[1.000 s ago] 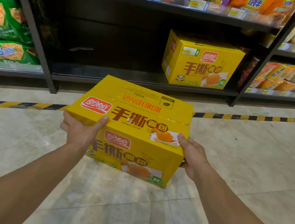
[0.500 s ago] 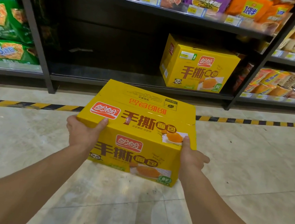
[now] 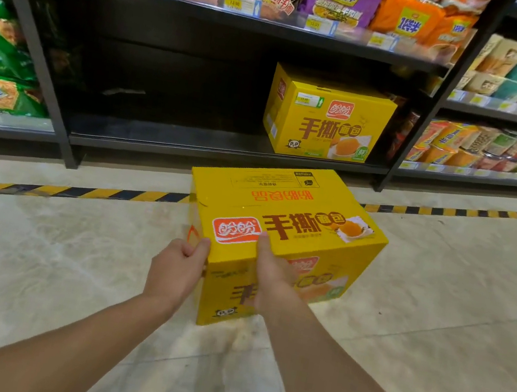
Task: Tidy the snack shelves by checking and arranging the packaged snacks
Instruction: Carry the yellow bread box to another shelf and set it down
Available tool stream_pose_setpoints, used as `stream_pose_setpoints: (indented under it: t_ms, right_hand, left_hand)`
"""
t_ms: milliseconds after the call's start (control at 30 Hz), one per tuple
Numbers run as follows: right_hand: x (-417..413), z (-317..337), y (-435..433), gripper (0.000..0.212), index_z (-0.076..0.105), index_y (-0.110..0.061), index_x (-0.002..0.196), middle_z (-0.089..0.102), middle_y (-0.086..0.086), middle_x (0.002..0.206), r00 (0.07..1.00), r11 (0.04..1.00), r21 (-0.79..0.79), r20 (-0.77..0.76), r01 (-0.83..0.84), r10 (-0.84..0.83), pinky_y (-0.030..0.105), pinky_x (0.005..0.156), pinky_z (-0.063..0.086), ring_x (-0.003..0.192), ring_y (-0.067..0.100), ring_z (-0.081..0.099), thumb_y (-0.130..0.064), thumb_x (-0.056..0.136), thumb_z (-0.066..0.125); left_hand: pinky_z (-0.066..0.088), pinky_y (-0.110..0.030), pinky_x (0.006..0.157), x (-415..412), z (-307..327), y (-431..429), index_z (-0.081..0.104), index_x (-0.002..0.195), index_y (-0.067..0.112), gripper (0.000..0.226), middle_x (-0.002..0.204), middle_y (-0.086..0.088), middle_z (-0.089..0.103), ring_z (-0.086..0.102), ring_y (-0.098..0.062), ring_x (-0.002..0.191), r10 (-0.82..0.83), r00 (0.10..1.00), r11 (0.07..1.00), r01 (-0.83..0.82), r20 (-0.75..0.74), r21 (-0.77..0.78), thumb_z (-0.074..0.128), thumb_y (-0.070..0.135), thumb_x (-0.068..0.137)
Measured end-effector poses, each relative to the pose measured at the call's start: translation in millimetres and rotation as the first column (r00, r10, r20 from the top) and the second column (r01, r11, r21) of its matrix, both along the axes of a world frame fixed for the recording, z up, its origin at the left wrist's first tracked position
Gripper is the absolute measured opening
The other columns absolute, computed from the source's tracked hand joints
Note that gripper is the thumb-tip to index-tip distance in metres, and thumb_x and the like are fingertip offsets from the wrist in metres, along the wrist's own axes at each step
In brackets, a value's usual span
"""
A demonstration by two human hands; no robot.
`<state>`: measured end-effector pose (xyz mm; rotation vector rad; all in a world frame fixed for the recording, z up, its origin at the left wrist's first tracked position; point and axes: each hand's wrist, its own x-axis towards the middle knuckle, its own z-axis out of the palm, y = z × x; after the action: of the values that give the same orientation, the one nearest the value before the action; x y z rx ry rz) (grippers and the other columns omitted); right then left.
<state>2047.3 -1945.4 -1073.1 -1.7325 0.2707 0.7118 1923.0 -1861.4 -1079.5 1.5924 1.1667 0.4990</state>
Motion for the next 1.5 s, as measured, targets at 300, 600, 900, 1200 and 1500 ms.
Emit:
stream_pose_setpoints:
  t_ms: [300,600,900,1200,1500]
  right_hand:
    - [9.1,-10.0,-14.6,0.120,0.010,-0.004,0.164,0.038,0.014,0.163,0.999,0.999,-0.017,0.033,-0.029,0.030,0.060,0.112,0.046,0.146,0.042,0.041,-0.069,0.085,0.072]
    - [53.7,5.0,-79.5,0.041,0.065,-0.023,0.128,0.079,0.004,0.106,0.984,0.986,0.045,0.093,-0.158,0.153,0.034,0.063,0.053,0.085,0.023,0.073,-0.046,0.095,0.074]
    - [53.1,7.2,-81.9,0.037,0.063,-0.028,0.131,0.079,0.005,0.112,0.975,0.987,0.048,0.165,-0.156,0.146,0.034,0.065,0.057,0.087,0.021,0.076,-0.049,0.100,0.066]
    - [2.2,-18.8,-28.4,0.076,0.043,-0.017,0.148,0.065,0.009,0.138,0.954,0.999,-0.005,0.299,-0.034,0.034,0.052,0.104,0.054,0.122,0.034,0.066,-0.061,0.091,0.067]
    - [-22.6,-26.2,4.9,0.078,0.032,-0.011,0.139,0.053,0.012,0.130,0.996,0.995,0.036,0.012,-0.094,0.094,0.046,0.068,0.067,0.112,0.036,0.064,-0.049,0.090,0.078]
  left_hand:
    - [0.057,-0.048,0.095,10.7,2.7,13.0,0.063,0.110,0.013,0.045,0.105,-0.007,0.073,0.071,-0.031,0.102,-0.090,0.994,0.976,0.100,0.057,-0.196,0.046,0.054,0.107]
    - [0.054,-0.054,0.106,1.6,2.0,31.4,0.027,0.163,0.021,0.079,0.161,-0.009,0.043,0.054,-0.033,0.133,0.025,0.998,0.969,-0.009,0.063,-0.247,0.054,0.062,0.101]
    - [0.055,-0.052,0.106,4.2,-0.1,23.1,0.020,0.166,0.022,0.090,0.165,-0.009,0.040,0.062,-0.032,0.122,0.009,0.993,0.954,0.027,0.119,-0.298,0.059,0.064,0.098]
    - [0.050,-0.046,0.105,22.5,2.5,-17.2,0.028,0.156,0.023,0.097,0.148,-0.003,0.058,0.059,-0.030,0.132,0.066,0.978,0.974,-0.021,0.196,-0.225,0.079,0.060,0.083]
    - [0.046,-0.039,0.097,-9.4,-4.6,3.1,0.040,0.153,0.037,0.060,0.131,0.008,0.063,0.060,-0.020,0.115,0.012,0.980,0.987,0.019,0.196,-0.158,0.069,0.040,0.100]
